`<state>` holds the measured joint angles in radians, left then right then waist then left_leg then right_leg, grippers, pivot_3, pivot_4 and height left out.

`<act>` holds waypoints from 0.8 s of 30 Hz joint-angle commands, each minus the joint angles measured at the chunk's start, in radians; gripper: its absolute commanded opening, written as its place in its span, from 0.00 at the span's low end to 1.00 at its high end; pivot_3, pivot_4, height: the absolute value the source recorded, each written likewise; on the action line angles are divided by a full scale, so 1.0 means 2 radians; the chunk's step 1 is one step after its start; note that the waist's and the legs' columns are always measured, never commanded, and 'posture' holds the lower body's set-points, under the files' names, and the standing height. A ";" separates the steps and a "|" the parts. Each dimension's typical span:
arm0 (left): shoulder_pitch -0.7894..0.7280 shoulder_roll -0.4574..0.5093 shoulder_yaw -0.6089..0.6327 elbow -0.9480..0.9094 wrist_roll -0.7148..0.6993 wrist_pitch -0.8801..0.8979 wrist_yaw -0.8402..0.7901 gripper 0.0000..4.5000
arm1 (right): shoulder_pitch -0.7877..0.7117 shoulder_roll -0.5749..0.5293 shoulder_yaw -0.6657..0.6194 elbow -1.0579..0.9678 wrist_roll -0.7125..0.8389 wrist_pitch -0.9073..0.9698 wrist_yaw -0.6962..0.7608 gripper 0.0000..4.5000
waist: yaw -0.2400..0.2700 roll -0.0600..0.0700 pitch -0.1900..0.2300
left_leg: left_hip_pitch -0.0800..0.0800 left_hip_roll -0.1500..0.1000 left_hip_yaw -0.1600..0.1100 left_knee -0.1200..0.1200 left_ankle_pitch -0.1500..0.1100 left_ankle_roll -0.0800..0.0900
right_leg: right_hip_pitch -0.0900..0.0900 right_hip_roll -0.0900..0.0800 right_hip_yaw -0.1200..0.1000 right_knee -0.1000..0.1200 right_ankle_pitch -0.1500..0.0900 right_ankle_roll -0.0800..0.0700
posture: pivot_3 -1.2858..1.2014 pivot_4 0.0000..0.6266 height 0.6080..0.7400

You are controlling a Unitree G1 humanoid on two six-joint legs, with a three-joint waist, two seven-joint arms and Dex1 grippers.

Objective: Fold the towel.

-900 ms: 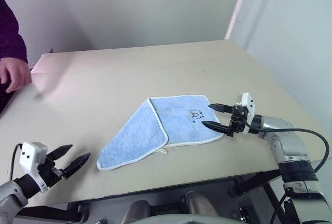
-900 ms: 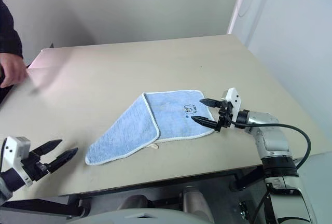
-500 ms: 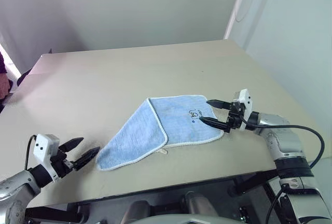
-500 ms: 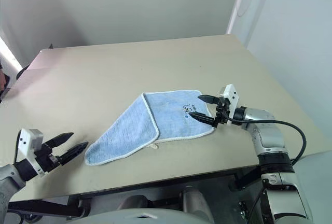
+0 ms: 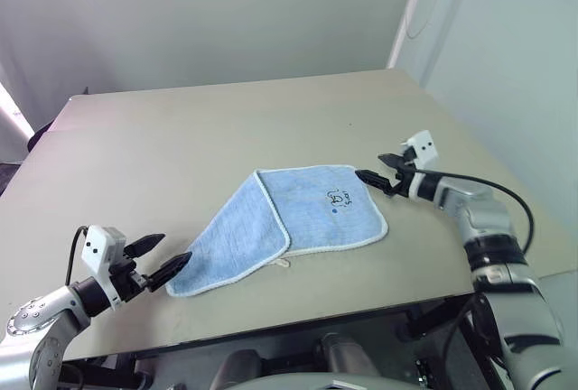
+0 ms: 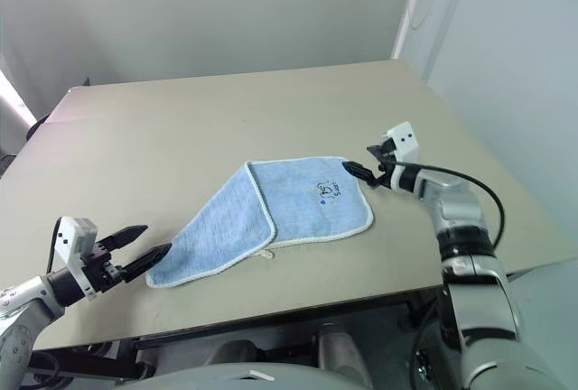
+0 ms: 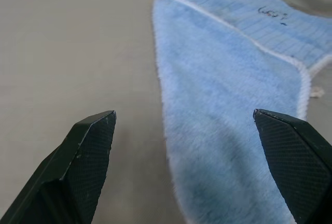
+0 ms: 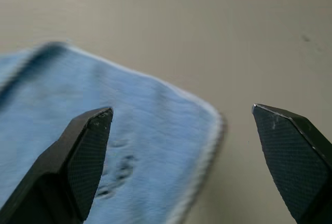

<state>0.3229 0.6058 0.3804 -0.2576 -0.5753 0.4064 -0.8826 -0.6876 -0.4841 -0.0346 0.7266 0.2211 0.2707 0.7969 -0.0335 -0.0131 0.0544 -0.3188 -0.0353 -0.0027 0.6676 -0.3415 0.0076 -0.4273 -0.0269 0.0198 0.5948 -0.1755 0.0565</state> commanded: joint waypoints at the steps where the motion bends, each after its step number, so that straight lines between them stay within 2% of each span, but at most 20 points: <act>1: -0.006 -0.001 -0.009 -0.026 -0.004 0.001 0.008 1.00 | -0.061 0.021 0.002 0.098 -0.024 -0.023 -0.023 1.00 | -0.003 0.000 0.000 | 0.000 0.000 0.000 0.000 0.000 0.000 | 0.000 0.000 0.000 0.000 0.000 0.000 | 0.52 0.00 1.00; 4: -0.011 -0.004 -0.019 -0.041 -0.005 0.003 0.015 1.00 | -0.098 0.036 0.005 0.159 -0.035 -0.027 -0.015 1.00 | -0.006 0.000 0.000 | 0.000 0.000 0.000 0.000 0.000 0.000 | 0.000 0.000 0.000 0.000 0.001 -0.002 | 0.52 0.00 1.00; 10: -0.059 -0.018 -0.092 -0.094 0.012 0.023 0.057 1.00 | -0.105 0.043 0.006 0.170 -0.038 -0.034 0.038 1.00 | -0.004 0.000 0.000 | 0.000 -0.001 0.000 0.000 0.000 0.000 | 0.000 -0.001 0.000 0.000 0.002 0.000 | 0.52 0.00 1.00; 17: -0.084 -0.028 -0.146 -0.100 0.029 0.023 0.073 1.00 | -0.139 0.065 0.001 0.239 -0.059 -0.066 -0.014 1.00 | -0.011 0.001 0.000 | 0.000 0.000 0.000 0.000 0.000 0.000 | 0.000 0.000 0.001 0.000 0.002 0.000 | 0.52 0.00 1.00; 24: -0.076 -0.036 -0.160 -0.104 0.035 0.020 0.088 1.00 | -0.165 0.095 -0.011 0.288 -0.072 -0.061 -0.065 1.00 | -0.019 0.001 -0.001 | 0.000 0.000 0.000 0.000 0.000 0.000 | 0.000 0.001 0.001 0.001 0.002 -0.001 | 0.52 0.00 1.00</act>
<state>0.1707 0.5345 0.0600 -0.4316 -0.5103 0.4567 -0.7147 -0.9726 -0.3095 -0.0415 1.3005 0.0819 0.1589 0.6863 -0.0715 -0.0103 0.0534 -0.3186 -0.0358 -0.0033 0.6670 -0.3410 0.0070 -0.4269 -0.0259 0.0218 0.5961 -0.1707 0.0557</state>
